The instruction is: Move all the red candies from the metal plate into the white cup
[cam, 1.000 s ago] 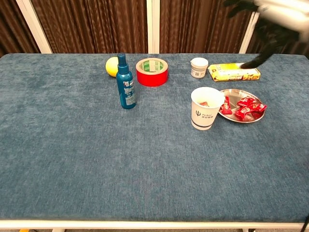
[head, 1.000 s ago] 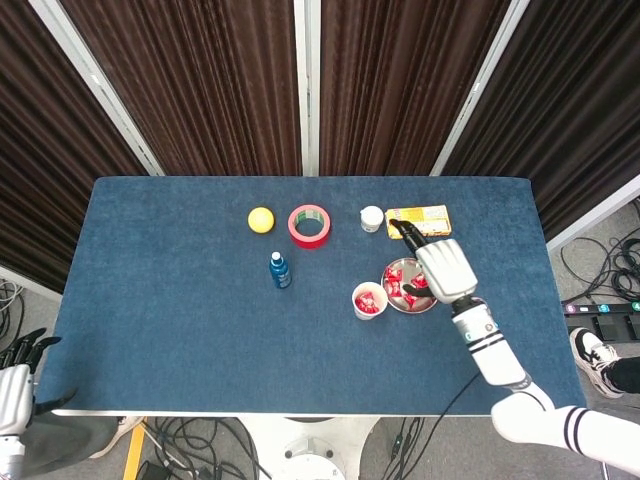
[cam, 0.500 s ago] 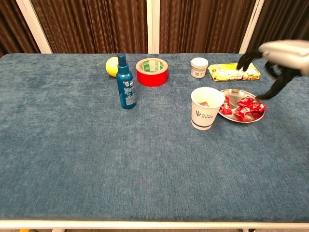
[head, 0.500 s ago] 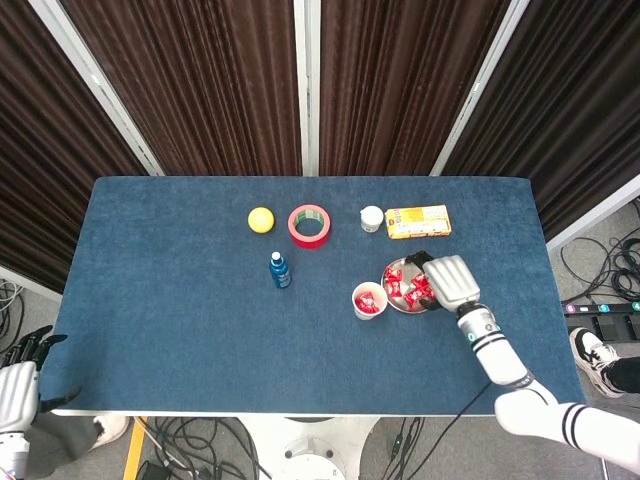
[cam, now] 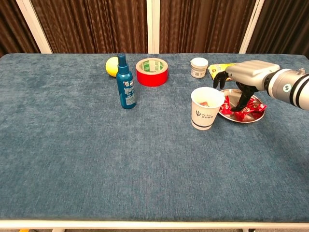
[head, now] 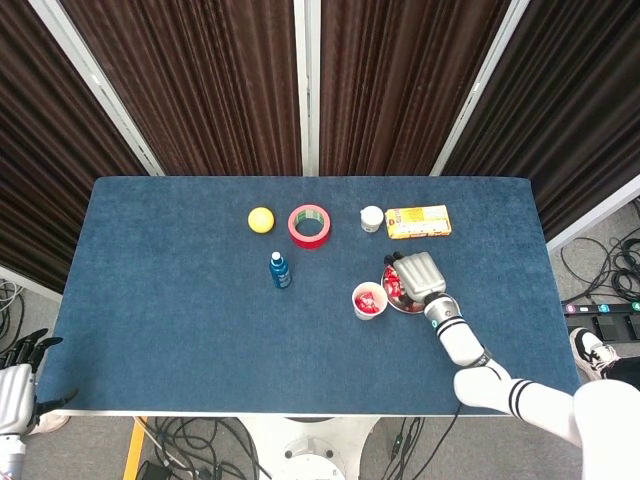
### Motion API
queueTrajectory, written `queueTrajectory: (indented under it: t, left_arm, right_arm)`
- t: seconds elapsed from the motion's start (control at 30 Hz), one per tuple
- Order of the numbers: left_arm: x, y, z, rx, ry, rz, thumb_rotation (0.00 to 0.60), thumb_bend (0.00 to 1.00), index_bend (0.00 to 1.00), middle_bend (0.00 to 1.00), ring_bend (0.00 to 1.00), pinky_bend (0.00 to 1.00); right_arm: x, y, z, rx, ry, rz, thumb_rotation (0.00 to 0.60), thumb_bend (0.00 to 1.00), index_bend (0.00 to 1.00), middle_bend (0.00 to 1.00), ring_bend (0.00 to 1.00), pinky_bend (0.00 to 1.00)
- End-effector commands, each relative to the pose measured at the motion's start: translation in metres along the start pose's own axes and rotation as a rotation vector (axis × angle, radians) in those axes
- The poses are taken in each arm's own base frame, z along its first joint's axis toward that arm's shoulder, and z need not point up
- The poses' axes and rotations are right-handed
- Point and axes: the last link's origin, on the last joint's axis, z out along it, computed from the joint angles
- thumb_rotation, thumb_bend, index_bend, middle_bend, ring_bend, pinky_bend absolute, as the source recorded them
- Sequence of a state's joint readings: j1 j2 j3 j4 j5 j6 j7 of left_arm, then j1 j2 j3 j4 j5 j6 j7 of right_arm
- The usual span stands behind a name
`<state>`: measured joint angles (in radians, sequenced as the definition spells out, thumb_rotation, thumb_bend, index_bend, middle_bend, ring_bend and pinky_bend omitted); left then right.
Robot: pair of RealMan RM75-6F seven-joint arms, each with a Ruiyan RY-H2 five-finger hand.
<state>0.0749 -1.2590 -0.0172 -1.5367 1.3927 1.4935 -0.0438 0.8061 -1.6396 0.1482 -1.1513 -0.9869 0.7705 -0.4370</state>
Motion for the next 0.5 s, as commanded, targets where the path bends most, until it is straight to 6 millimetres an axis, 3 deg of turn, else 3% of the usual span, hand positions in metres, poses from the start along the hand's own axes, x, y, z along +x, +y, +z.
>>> queueTrajectory:
  t: [0.03,0.5]
  left_arm:
    - [0.0003,-0.0005,0.0002,0.001,0.002,-0.001,0.6,0.05,0.3,0.22,0.14,0.19]
    - [-0.0003,-0.0023,-0.0003,0.007,0.001,-0.004,0.6,0.05,0.3,0.22,0.14,0.19]
  right_arm:
    - [-0.0044,0.0004,0.0015,-0.006,-0.012,-0.005,0.6,0.13,0.29,0.28,0.75,1.0]
    - [-0.0086,-0.0027,0.0041,-0.001,-0.014,0.002,0.6,0.14,0.33,0.32,0.75,1.0]
